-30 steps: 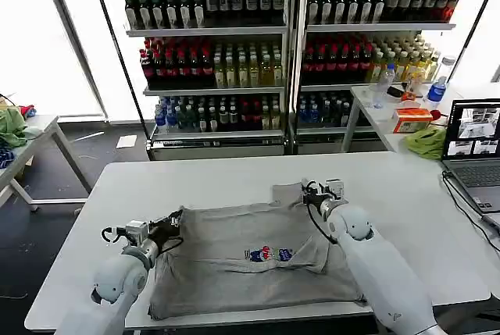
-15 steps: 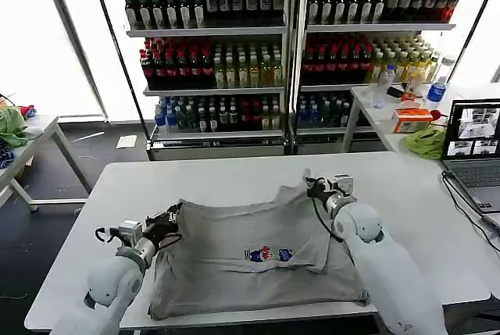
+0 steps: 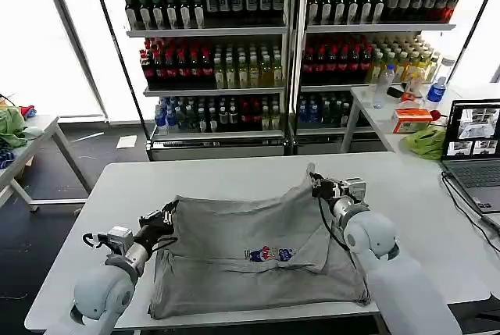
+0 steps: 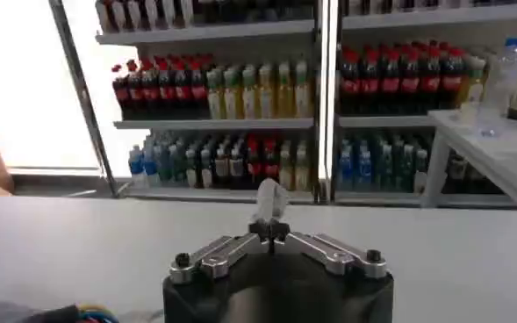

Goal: Fold and organize the clothes.

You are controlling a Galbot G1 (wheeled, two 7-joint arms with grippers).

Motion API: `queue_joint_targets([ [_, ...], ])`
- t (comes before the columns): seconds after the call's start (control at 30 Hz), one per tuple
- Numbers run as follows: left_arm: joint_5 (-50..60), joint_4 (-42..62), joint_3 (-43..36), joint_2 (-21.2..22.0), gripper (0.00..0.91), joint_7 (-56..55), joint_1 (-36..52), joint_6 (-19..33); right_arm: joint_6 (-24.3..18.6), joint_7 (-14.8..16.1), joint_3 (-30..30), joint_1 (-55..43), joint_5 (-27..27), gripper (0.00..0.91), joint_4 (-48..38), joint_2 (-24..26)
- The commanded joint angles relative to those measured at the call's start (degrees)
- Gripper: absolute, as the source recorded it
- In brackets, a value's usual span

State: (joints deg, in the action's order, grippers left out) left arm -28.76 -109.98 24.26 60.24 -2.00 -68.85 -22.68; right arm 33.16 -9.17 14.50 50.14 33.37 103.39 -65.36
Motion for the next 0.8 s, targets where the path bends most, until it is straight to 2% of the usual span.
queue_joint_targets([
  [0.03,1.52,-5.46,2.23,-1.05,0.000,0.16,-7.90,0.91,-0.03,-1.79,4.04,11.72,-0.56,0.000,12.20,0.19],
  [0.33,3.77,-7.98,3.09,-0.84,0.000,-0.17,-12.64,1.04,-0.04,-3.19,8.44,20.78,-1.79,0.000,17.66,-0.04],
  [0.47,4.52,-7.86,3.66,-0.70,0.000,-0.17,-14.09,1.19,-0.07,-4.28,10.91,26.42,-3.76,0.000,19.63,-1.38],
  [0.57,5.59,-7.25,3.53,-0.85,0.000,-0.02,-14.81,1.37,-0.71,-4.47,10.92,30.85,-7.14,0.000,20.86,-1.90],
  [0.8,7.98,-6.24,3.10,-0.56,0.000,0.35,-16.09,1.44,-2.21,-5.48,11.06,35.68,-11.24,0.000,20.95,-3.78],
])
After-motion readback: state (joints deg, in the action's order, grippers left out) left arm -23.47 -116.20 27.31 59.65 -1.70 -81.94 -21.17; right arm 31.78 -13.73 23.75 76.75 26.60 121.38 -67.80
